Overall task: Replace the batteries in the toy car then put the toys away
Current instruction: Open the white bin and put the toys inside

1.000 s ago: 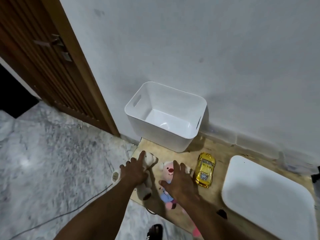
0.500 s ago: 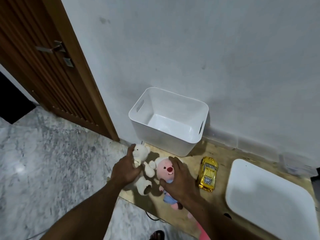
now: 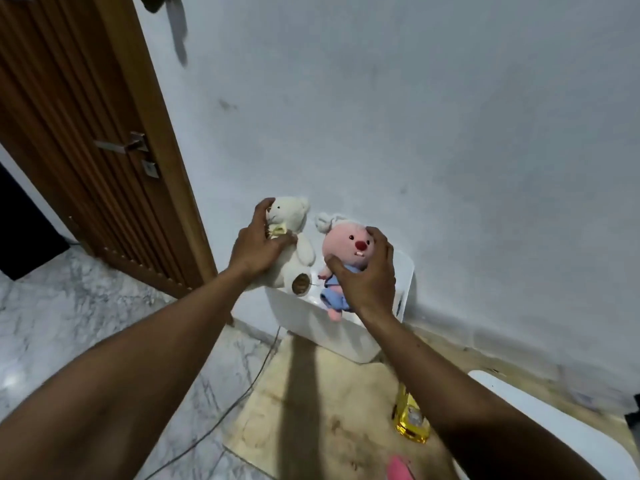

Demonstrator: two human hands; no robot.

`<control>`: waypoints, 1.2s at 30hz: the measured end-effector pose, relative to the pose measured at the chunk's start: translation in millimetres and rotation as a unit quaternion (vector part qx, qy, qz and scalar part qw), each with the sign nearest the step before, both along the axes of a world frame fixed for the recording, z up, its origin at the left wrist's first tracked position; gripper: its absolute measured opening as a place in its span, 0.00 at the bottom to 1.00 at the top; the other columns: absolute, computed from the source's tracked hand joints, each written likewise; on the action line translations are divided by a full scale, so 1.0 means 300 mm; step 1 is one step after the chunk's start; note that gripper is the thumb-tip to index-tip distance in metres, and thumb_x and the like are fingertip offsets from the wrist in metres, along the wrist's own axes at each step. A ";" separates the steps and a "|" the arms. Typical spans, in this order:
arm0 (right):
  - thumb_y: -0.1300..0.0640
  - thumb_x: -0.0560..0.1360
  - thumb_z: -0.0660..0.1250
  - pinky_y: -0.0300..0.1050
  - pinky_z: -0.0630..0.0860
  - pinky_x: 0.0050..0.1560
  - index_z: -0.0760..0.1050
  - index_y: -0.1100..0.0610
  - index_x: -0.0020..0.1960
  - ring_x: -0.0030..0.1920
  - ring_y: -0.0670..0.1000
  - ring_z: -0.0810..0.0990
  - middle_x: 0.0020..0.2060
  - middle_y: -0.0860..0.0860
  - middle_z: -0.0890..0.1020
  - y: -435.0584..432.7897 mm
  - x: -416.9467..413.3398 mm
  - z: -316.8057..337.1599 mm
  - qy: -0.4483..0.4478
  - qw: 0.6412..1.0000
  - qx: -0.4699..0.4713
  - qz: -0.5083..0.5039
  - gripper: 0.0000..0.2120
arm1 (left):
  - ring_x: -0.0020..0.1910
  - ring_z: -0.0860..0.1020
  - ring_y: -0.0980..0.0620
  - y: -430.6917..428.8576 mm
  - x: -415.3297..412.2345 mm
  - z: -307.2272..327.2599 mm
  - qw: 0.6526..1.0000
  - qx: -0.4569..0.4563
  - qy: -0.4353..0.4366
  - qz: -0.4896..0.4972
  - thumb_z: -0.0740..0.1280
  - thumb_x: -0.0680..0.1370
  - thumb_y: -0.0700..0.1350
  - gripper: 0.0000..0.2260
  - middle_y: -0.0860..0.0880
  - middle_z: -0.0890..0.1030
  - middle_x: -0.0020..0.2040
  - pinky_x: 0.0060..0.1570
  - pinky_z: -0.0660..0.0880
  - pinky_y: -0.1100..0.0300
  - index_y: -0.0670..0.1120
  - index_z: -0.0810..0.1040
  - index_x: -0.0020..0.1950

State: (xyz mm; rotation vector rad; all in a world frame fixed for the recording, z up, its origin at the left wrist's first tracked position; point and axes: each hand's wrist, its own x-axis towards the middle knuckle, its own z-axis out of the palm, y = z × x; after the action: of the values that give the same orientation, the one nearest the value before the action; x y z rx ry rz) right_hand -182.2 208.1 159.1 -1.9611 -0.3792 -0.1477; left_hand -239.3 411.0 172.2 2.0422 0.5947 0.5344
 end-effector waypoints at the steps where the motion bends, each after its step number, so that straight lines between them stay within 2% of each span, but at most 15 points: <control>1: 0.44 0.66 0.77 0.44 0.72 0.56 0.65 0.45 0.71 0.65 0.48 0.73 0.67 0.44 0.71 0.005 0.049 -0.001 0.021 1.000 -0.016 -0.007 0.37 | 0.56 0.79 0.42 -0.012 0.050 0.008 0.999 0.003 0.029 -0.019 0.71 0.70 0.56 0.32 0.48 0.79 0.62 0.59 0.76 0.48 0.64 0.61 0.71; 5: 0.42 0.68 0.74 0.51 0.72 0.62 0.64 0.48 0.72 0.66 0.55 0.74 0.68 0.49 0.74 -0.004 0.205 -0.055 0.077 0.992 -0.098 -0.016 0.36 | 0.61 0.77 0.40 -0.065 0.241 -0.026 0.989 0.024 0.119 -0.083 0.71 0.73 0.54 0.35 0.46 0.77 0.67 0.60 0.74 0.51 0.60 0.57 0.75; 8: 0.41 0.69 0.72 0.51 0.73 0.62 0.64 0.47 0.72 0.65 0.56 0.75 0.67 0.50 0.76 -0.022 0.278 -0.112 0.086 0.982 -0.167 -0.024 0.35 | 0.66 0.75 0.43 -0.088 0.329 -0.108 0.982 -0.010 0.158 -0.107 0.72 0.74 0.53 0.39 0.45 0.73 0.71 0.63 0.70 0.56 0.55 0.54 0.79; 11: 0.38 0.68 0.71 0.51 0.76 0.61 0.63 0.45 0.72 0.63 0.57 0.77 0.66 0.49 0.77 -0.037 0.322 -0.164 0.098 0.968 -0.231 -0.018 0.36 | 0.70 0.72 0.43 -0.095 0.372 -0.202 0.973 -0.027 0.198 -0.112 0.72 0.74 0.54 0.41 0.45 0.71 0.74 0.67 0.68 0.56 0.55 0.52 0.80; 15: 0.36 0.71 0.68 0.50 0.73 0.61 0.63 0.45 0.74 0.64 0.57 0.77 0.64 0.51 0.79 -0.045 0.355 -0.215 0.099 0.949 -0.300 -0.015 0.35 | 0.71 0.71 0.41 -0.098 0.399 -0.286 0.963 -0.046 0.235 -0.123 0.72 0.75 0.49 0.42 0.43 0.68 0.76 0.69 0.68 0.55 0.53 0.49 0.81; 19: 0.39 0.76 0.66 0.51 0.71 0.64 0.60 0.46 0.77 0.68 0.57 0.73 0.68 0.53 0.75 -0.042 0.381 -0.238 0.138 0.939 -0.314 0.005 0.33 | 0.68 0.73 0.40 -0.082 0.410 -0.315 0.957 -0.028 0.266 -0.110 0.71 0.76 0.49 0.40 0.40 0.70 0.74 0.63 0.71 0.57 0.53 0.51 0.81; 21: 0.40 0.76 0.66 0.51 0.71 0.64 0.61 0.47 0.76 0.68 0.56 0.73 0.68 0.54 0.75 -0.046 0.389 -0.242 0.137 0.938 -0.318 0.012 0.32 | 0.69 0.73 0.41 -0.077 0.418 -0.323 0.955 -0.022 0.275 -0.112 0.72 0.75 0.50 0.39 0.40 0.71 0.73 0.62 0.71 0.57 0.53 0.54 0.81; 23: 0.40 0.76 0.66 0.50 0.71 0.64 0.63 0.47 0.75 0.68 0.56 0.73 0.67 0.54 0.75 -0.056 0.390 -0.243 0.135 0.938 -0.319 0.016 0.30 | 0.64 0.76 0.41 -0.077 0.421 -0.325 0.954 -0.023 0.279 -0.110 0.71 0.75 0.50 0.36 0.40 0.75 0.69 0.59 0.74 0.56 0.53 0.58 0.80; 27: 0.45 0.76 0.67 0.46 0.73 0.60 0.73 0.48 0.66 0.63 0.52 0.77 0.61 0.49 0.80 -0.099 0.370 -0.252 0.108 0.954 -0.281 0.004 0.20 | 0.57 0.80 0.45 -0.112 0.401 -0.319 0.958 -0.014 0.265 -0.105 0.70 0.75 0.49 0.26 0.43 0.82 0.59 0.55 0.76 0.57 0.51 0.69 0.73; 30: 0.49 0.75 0.67 0.42 0.75 0.53 0.78 0.48 0.58 0.53 0.48 0.81 0.53 0.45 0.83 -0.151 0.328 -0.236 0.054 0.973 -0.225 -0.021 0.12 | 0.55 0.80 0.48 -0.177 0.357 -0.292 0.973 0.009 0.215 -0.083 0.70 0.76 0.47 0.17 0.47 0.85 0.53 0.53 0.74 0.61 0.49 0.78 0.64; 32: 0.51 0.75 0.67 0.43 0.77 0.50 0.80 0.47 0.54 0.46 0.47 0.81 0.47 0.43 0.84 -0.198 0.298 -0.220 0.008 0.980 -0.196 -0.036 0.08 | 0.55 0.80 0.48 -0.237 0.324 -0.271 0.984 0.031 0.163 -0.064 0.68 0.76 0.46 0.12 0.49 0.85 0.48 0.54 0.74 0.59 0.50 0.80 0.60; 36: 0.52 0.75 0.67 0.44 0.76 0.45 0.80 0.49 0.48 0.39 0.46 0.79 0.40 0.44 0.83 -0.338 0.223 -0.225 -0.044 0.987 -0.146 -0.055 0.04 | 0.43 0.79 0.51 -0.405 0.233 -0.253 0.994 0.070 0.060 -0.060 0.65 0.76 0.44 0.09 0.54 0.81 0.39 0.47 0.73 0.60 0.52 0.81 0.54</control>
State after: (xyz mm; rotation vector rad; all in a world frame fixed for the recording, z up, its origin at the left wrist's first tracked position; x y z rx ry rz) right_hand -115.4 106.7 91.6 -2.2708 -0.3665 -0.2635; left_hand -169.3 289.5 96.4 2.2393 0.5131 0.3935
